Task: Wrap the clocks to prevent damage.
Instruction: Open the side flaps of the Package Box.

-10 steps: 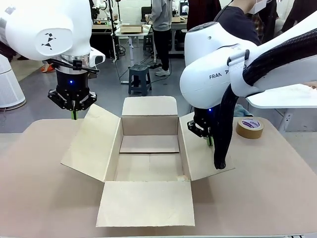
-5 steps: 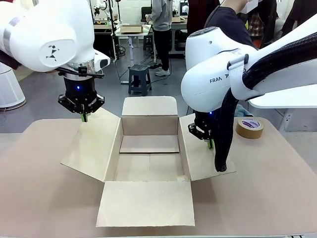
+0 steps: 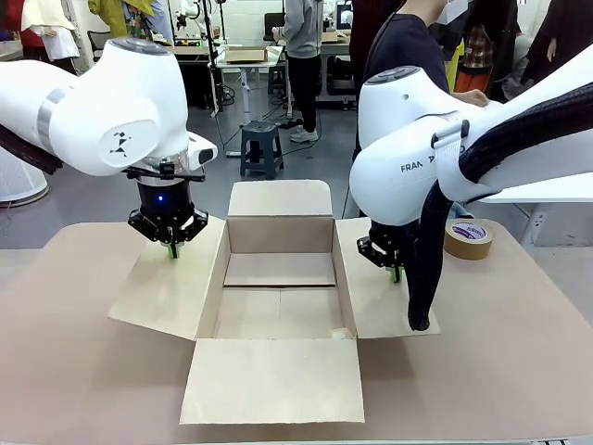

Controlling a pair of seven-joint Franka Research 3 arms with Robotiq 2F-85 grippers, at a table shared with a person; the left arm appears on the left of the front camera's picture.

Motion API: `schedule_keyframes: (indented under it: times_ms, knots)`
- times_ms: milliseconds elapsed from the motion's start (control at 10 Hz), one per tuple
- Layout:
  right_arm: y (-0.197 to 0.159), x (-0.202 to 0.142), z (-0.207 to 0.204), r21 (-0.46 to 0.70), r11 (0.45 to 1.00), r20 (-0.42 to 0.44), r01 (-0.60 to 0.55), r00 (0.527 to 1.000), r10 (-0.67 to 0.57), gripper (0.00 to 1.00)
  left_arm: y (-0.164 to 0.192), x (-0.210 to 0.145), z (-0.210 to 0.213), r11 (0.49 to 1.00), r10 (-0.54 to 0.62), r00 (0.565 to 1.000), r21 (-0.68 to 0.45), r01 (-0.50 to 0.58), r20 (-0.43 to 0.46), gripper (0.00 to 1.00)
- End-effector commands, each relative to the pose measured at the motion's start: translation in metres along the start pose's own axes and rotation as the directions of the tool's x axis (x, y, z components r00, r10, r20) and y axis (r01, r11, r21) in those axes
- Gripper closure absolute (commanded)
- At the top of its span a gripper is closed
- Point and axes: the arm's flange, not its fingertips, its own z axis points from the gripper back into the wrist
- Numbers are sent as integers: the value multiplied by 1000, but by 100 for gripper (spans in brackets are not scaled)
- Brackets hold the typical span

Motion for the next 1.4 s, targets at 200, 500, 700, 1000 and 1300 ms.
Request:
schedule_keyframes:
  times_ms: [200, 500, 700, 1000, 1300]
  knots:
    - [-10, -9, -23, 2, 1000, 15, 31, 999, -31, 99, 11, -8, -36, 993, -73, 997, -98, 73, 5, 99]
    - [-11, -13, -37, 2, 1000, -2, 30, 1000, -30, 99, 10, -14, -54, 991, -93, 996, -97, 94, 11, 99]
    - [-8, -14, -43, -1, 1000, -13, 24, 1000, -24, 99, 8, -17, -67, 991, -93, 996, -97, 92, -2, 99]
    - [-6, -15, -45, 8, 1000, -19, 30, 999, -30, 99, 11, -17, -68, 991, -75, 997, -113, 75, 4, 99]
    - [-9, -13, -38, -5, 1000, -30, 4, 1000, -4, 99, 9, -14, -67, 994, -77, 997, -76, 77, -2, 99]
